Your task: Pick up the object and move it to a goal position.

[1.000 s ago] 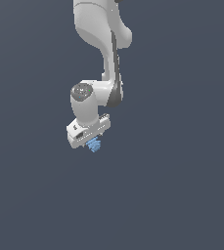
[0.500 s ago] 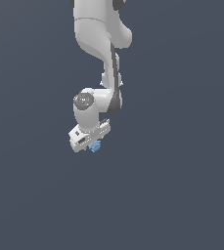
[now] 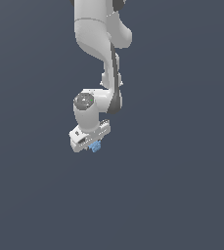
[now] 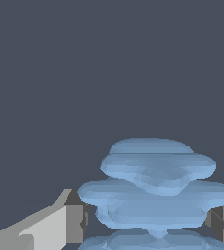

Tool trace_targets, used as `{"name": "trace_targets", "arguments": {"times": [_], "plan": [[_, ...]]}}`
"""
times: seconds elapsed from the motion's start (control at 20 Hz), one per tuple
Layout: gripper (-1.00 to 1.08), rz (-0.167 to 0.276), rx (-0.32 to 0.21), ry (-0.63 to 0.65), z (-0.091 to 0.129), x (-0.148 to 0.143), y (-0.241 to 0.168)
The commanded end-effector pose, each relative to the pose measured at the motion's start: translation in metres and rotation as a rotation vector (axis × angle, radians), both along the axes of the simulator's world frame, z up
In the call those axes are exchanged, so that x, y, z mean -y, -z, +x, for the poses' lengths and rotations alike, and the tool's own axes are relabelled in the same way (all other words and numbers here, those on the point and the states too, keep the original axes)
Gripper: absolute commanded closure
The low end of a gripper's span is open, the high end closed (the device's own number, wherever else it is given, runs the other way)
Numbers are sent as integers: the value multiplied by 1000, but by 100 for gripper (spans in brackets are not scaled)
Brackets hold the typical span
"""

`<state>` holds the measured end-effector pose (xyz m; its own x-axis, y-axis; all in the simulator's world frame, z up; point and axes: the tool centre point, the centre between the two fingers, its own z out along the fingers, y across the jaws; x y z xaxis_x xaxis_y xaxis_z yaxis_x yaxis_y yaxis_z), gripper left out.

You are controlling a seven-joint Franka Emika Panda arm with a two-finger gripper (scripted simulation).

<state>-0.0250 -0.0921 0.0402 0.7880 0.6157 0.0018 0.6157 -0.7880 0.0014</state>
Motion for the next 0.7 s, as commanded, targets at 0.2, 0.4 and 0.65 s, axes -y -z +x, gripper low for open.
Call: {"name": "trace_targets", "arguments": {"times": [0.2,0.4,0.65], "plan": [[108,-1,-1,2,0,1,-3],[108,-1,-1,2,3,0,-15],[108,0,-1,1,10,-3,-45]]}}
